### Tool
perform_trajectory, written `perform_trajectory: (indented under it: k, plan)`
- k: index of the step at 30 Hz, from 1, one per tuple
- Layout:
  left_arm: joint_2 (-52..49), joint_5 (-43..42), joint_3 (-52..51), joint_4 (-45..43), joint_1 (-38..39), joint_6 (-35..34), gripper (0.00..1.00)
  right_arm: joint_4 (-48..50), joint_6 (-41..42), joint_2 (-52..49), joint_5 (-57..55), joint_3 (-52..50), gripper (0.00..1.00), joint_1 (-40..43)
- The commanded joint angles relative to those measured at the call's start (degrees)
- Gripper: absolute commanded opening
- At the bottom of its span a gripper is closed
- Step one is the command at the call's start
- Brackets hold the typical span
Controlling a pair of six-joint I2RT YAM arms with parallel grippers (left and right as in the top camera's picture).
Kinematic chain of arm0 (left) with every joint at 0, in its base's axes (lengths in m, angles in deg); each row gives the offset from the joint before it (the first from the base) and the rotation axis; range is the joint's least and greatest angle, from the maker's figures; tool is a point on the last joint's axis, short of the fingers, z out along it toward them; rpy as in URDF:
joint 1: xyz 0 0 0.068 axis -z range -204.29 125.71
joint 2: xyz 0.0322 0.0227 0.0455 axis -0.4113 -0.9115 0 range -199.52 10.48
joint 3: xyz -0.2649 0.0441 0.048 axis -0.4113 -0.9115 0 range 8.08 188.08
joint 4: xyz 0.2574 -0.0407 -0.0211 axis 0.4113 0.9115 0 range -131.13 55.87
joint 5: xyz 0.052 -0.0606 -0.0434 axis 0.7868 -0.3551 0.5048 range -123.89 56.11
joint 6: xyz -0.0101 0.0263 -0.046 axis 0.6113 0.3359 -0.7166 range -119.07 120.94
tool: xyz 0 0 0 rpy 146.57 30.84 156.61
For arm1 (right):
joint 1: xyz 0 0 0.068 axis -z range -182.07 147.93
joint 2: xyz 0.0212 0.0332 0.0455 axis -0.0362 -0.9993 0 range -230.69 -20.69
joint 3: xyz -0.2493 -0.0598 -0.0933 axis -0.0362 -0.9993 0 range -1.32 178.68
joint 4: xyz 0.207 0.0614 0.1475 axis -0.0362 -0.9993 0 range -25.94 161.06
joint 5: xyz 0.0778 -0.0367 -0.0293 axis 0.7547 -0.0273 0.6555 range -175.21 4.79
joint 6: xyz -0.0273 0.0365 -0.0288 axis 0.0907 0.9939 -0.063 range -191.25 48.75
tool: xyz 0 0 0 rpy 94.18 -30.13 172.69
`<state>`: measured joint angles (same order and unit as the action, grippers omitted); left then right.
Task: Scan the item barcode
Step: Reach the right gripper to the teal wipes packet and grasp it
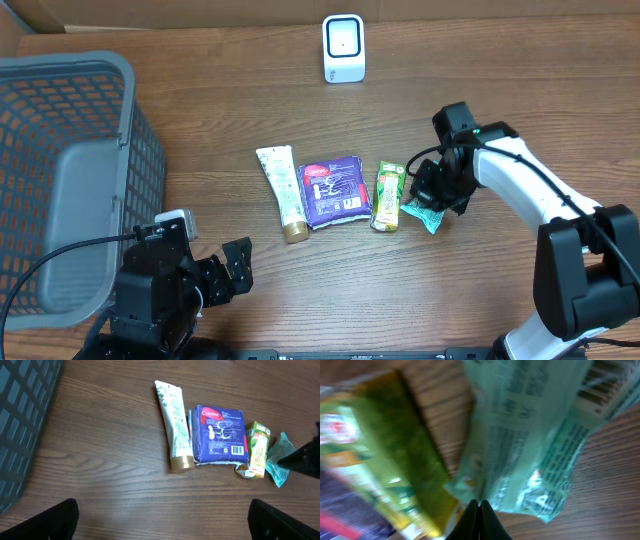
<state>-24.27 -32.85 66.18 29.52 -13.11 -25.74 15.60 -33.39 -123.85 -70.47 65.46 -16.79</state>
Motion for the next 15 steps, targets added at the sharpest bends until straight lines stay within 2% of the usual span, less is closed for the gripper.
perform_trajectory:
  k: [1, 12, 15]
  plan:
    - [0.7, -0.6, -0.5, -0.2, 0.3, -0.4, 1.00, 1.3, 1.8, -0.1, -2.9, -3.1, 0.04, -0.2]
    - [0.7, -0.6, -0.5, -0.2, 0.3, -0.4, 0.99, 1.9, 0.7, -0.1, -21.8, -6.8, 0.11, 0.0]
    - [0.7, -0.6, -0.5, -0.2, 0.3, -0.4, 1.00, 3.0, -1.9, -0.1, -26.9, -6.8, 0.18, 0.0]
